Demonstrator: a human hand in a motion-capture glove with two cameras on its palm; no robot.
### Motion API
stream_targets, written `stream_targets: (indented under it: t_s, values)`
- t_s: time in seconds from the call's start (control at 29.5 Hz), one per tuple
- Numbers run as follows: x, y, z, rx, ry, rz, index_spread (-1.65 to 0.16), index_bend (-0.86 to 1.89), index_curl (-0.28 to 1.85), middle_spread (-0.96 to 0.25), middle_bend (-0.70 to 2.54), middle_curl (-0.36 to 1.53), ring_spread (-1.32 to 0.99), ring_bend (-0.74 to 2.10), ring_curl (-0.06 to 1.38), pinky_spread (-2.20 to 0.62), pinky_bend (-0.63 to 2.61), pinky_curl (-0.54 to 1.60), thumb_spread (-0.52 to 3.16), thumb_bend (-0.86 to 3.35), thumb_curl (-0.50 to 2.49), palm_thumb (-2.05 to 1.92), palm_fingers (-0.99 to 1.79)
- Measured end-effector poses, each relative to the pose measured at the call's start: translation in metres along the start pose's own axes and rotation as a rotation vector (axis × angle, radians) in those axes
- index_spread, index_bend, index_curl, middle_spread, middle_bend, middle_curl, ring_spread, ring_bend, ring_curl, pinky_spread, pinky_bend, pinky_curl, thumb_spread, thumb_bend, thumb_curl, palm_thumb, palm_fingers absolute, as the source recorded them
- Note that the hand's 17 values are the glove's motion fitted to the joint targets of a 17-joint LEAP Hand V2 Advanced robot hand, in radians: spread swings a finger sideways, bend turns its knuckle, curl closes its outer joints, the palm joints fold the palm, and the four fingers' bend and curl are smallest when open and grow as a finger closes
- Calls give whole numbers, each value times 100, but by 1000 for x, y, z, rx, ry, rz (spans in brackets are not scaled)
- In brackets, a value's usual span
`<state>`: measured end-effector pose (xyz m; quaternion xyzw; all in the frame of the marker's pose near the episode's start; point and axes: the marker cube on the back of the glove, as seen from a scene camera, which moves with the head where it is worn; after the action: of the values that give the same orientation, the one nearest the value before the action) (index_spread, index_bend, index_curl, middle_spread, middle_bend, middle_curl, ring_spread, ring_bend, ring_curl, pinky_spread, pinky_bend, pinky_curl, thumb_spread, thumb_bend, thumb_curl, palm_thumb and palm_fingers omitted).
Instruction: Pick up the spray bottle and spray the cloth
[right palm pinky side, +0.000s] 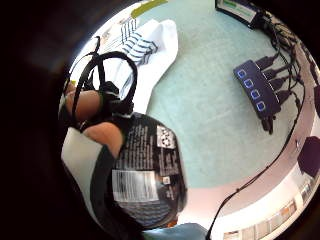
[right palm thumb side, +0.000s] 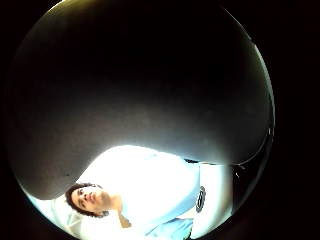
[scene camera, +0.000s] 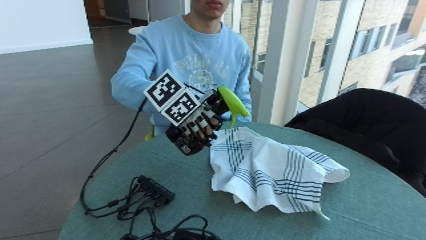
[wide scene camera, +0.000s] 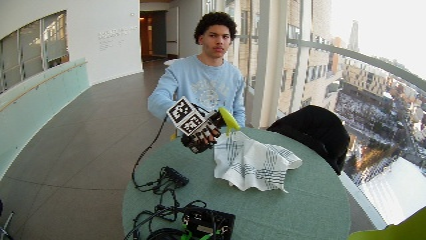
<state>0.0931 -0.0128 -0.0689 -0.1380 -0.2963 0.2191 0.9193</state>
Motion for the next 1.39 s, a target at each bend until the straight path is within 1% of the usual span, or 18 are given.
stream_targets:
  t_s: [0.17, 0.37, 0.54, 0.68, 0.85, 1.08, 1.39]
  values:
    - [-23, -1, 2, 104, -145, -116, -22, 15, 41, -9, 27, 46, -4, 41, 37, 14, 21, 37, 77, -3, 63, 93, 113]
    - [-74, -2, 26, 185, -341, -324, -22, 15, 41, -9, 27, 46, -4, 41, 37, 14, 21, 37, 77, -3, 63, 93, 113]
    - [-129, -6, 56, 197, -452, -487, -22, 15, 41, -9, 27, 46, -4, 41, 37, 14, 21, 37, 77, -3, 63, 93, 113]
    - [-165, -14, 87, 179, -499, -573, -22, 15, 41, -9, 26, 45, -4, 41, 37, 14, 21, 37, 78, -3, 63, 93, 114]
    - [-199, -29, 134, 153, -536, -628, -22, 15, 42, -9, 26, 45, -4, 41, 37, 13, 20, 37, 78, -3, 63, 93, 114]
    - [-222, -50, 190, 138, -533, -685, -22, 15, 42, -9, 26, 45, -4, 40, 37, 12, 20, 37, 79, -3, 62, 92, 114]
    - [-233, -63, 236, 120, -502, -701, -22, 15, 42, -9, 26, 45, -5, 40, 37, 11, 21, 37, 80, -3, 62, 92, 114]
